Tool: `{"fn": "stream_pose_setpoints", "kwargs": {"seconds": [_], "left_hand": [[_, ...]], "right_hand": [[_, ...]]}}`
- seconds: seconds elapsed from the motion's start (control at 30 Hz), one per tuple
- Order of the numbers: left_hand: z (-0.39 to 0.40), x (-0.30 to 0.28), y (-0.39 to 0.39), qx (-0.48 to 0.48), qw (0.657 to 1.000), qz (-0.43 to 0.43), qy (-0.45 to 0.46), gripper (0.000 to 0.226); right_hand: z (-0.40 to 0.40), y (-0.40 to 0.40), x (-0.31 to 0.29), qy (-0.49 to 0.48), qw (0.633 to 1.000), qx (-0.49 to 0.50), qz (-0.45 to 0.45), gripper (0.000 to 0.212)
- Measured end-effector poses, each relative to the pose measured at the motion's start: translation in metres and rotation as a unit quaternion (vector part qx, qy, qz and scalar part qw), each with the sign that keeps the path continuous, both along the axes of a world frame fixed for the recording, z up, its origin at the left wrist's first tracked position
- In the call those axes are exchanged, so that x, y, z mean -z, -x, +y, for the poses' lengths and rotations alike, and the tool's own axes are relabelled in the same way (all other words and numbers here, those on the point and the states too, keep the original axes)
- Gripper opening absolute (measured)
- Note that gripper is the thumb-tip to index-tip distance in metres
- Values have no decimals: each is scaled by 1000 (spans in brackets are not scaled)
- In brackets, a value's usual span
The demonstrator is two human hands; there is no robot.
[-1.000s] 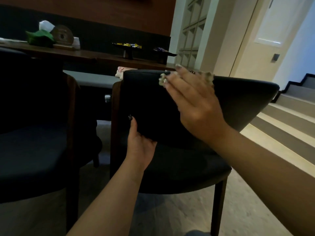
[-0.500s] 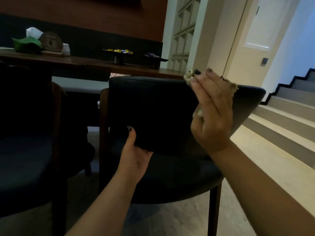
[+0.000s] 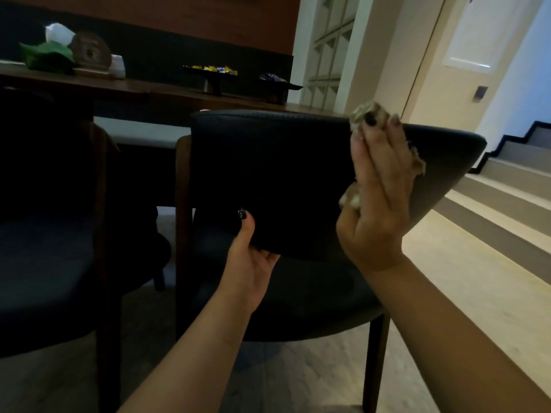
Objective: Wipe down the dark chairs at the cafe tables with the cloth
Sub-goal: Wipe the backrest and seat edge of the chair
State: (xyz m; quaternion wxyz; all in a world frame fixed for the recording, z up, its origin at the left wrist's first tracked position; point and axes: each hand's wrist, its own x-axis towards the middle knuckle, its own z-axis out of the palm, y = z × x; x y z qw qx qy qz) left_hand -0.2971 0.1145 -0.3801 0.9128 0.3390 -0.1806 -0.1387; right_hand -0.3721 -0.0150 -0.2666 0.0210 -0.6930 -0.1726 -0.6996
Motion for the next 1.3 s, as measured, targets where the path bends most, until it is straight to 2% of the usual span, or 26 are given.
{"fn": "stream_pose_setpoints", "kwargs": {"seconds": [0.07, 0.17, 0.27, 0.33, 0.43, 0.57, 0.6, 0.7, 0.8, 0.83, 0.9, 0.93, 1.0, 1.03, 1.1, 1.17, 1.23, 1.3], "left_hand": [[4, 1, -2, 27, 999, 30, 24, 62], [18, 8, -9, 115, 978, 114, 130, 85], [29, 14, -11, 169, 966, 107, 165, 99], [31, 19, -10, 197, 956, 103, 194, 96], [30, 28, -10, 207, 946, 118, 222, 88], [31, 27, -10, 190, 956, 117, 193, 86], [32, 24, -9, 189, 958, 115, 183, 84], [33, 13, -7, 169, 978, 82, 93, 80], [29, 2, -5, 129, 991, 44, 6, 72], [26, 0, -4, 112, 993, 32, -13, 69], [21, -1, -1, 82, 996, 24, -28, 63], [19, -1, 0, 71, 997, 23, -27, 62], [16, -1, 3, 55, 998, 18, -25, 61], [14, 0, 4, 49, 998, 14, -24, 60], [11, 1, 5, 38, 999, 14, -22, 63], [9, -1, 5, 36, 999, 28, -15, 70], [8, -2, 3, 38, 998, 38, -12, 71], [9, -2, 3, 37, 999, 35, -13, 69]], "right_hand": [[3, 1, 11, 14, 999, -17, 26, 38], [29, -11, 25, 97, 992, -32, 79, 37], [65, -36, 33, 180, 977, 48, 103, 32], [86, -52, 37, 243, 954, 114, 134, 34], [107, -66, 39, 360, 889, 205, 193, 40], [86, -64, 41, 480, 826, 208, 208, 46], [72, -59, 45, 513, 809, 207, 198, 41], [13, -32, 59, 583, 767, 192, 185, 29], [-39, 1, 61, 594, 747, 198, 224, 42], [-50, 12, 59, 569, 765, 187, 239, 45], [-62, 27, 48, 458, 841, 114, 264, 37], [-63, 30, 35, 388, 884, 76, 248, 34], [-56, 27, 4, 252, 954, 41, 155, 39], [-49, 22, -11, 193, 975, 34, 108, 42], [-32, 9, -22, 110, 993, 24, 42, 43], [-20, -3, -5, 79, 996, 29, 18, 42], [-16, -12, 27, 99, 994, 41, 34, 42], [-20, -16, 58, 166, 982, 57, 69, 42]]}}
